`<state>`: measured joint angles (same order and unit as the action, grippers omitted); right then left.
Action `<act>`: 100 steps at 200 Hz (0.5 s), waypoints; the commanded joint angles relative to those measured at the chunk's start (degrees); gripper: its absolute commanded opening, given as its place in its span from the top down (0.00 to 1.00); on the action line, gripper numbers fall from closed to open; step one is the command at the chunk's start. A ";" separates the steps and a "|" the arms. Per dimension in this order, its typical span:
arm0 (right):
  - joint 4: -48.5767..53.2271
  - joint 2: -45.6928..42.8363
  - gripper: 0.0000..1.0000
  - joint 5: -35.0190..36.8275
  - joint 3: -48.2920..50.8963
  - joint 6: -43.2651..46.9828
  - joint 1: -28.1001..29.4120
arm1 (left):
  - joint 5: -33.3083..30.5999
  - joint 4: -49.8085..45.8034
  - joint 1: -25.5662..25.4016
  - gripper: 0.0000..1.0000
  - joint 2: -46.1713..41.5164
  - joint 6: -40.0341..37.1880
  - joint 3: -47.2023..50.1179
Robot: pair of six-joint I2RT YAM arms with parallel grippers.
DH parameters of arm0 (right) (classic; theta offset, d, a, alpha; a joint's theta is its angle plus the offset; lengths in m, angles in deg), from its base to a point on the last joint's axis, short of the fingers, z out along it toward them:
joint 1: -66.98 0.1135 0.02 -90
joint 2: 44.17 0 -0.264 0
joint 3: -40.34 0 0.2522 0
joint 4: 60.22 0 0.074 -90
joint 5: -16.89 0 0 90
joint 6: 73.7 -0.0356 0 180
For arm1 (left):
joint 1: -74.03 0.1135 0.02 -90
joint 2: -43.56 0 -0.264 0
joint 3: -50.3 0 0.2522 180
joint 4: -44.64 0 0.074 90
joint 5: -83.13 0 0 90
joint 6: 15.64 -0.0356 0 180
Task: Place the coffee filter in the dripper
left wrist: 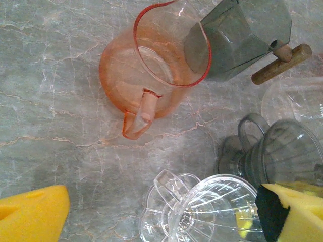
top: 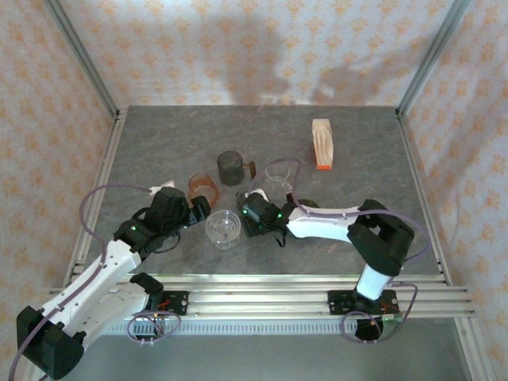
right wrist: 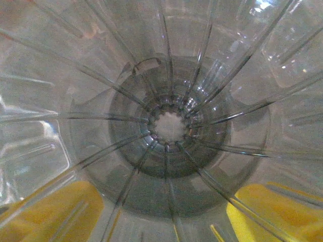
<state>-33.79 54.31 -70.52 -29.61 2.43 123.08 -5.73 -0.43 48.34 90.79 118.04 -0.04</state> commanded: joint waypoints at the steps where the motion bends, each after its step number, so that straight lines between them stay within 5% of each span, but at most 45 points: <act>1: -1.33 2.85 0.31 0.64 -3.70 2.34 -0.62 | 0.59 -1.69 0.79 0.04 -0.86 0.71 -0.66; 100: -2.08 11.73 0.31 -1.29 -14.63 4.94 -3.62 | -0.59 -3.62 1.55 0.04 -2.70 0.72 -1.29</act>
<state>-35.30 63.99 -71.70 -41.04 5.97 119.86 -5.57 -2.01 49.34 89.15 118.04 -0.04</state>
